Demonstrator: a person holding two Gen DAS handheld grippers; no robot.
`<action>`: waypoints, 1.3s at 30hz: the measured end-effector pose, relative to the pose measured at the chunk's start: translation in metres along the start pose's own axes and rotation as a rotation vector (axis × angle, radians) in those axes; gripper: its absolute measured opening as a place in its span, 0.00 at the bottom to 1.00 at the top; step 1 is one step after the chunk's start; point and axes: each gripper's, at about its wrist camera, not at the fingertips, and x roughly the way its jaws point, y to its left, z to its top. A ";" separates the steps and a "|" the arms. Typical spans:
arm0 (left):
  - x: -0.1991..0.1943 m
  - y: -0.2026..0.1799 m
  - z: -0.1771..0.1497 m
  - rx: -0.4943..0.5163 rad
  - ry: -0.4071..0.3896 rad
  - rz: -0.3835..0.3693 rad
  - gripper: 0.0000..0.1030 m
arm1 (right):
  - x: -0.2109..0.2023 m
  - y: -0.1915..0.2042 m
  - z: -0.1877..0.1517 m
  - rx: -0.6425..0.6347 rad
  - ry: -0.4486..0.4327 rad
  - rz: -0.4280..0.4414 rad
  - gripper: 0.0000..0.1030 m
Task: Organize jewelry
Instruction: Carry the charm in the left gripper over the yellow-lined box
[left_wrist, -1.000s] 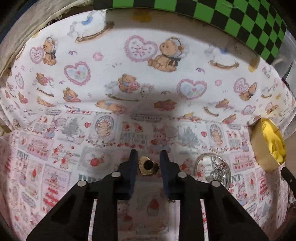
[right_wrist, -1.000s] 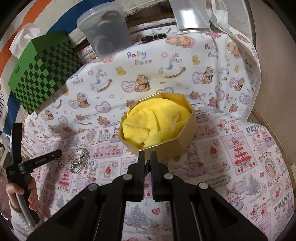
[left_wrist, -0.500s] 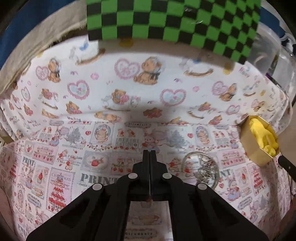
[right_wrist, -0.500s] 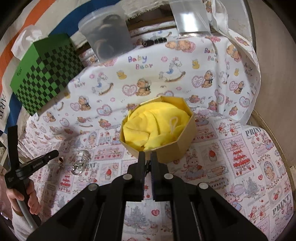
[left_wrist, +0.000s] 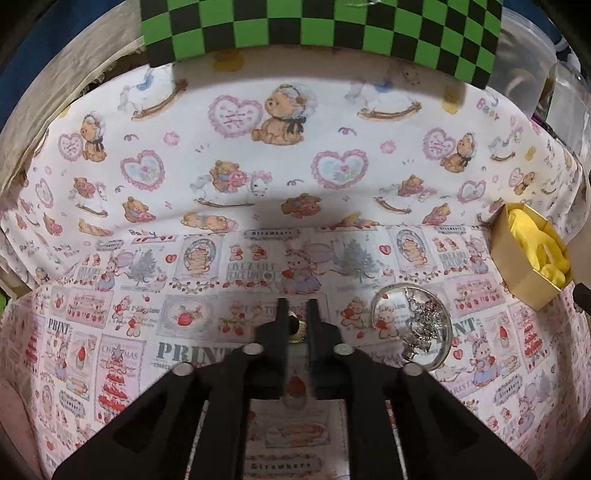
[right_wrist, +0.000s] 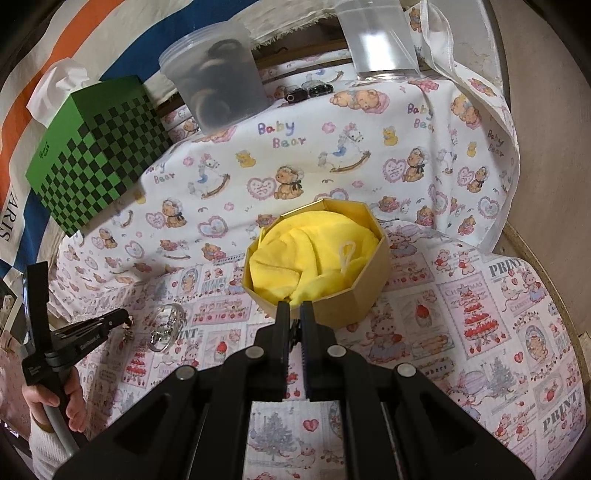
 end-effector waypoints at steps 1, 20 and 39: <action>0.002 0.000 0.000 -0.003 0.001 0.003 0.17 | 0.000 0.000 0.000 0.000 0.000 0.000 0.05; -0.060 0.005 0.001 0.011 -0.144 -0.089 0.02 | -0.013 -0.011 0.008 0.046 -0.034 0.072 0.05; -0.018 -0.162 0.069 0.031 -0.028 -0.498 0.02 | 0.014 -0.065 0.035 0.212 -0.105 0.304 0.05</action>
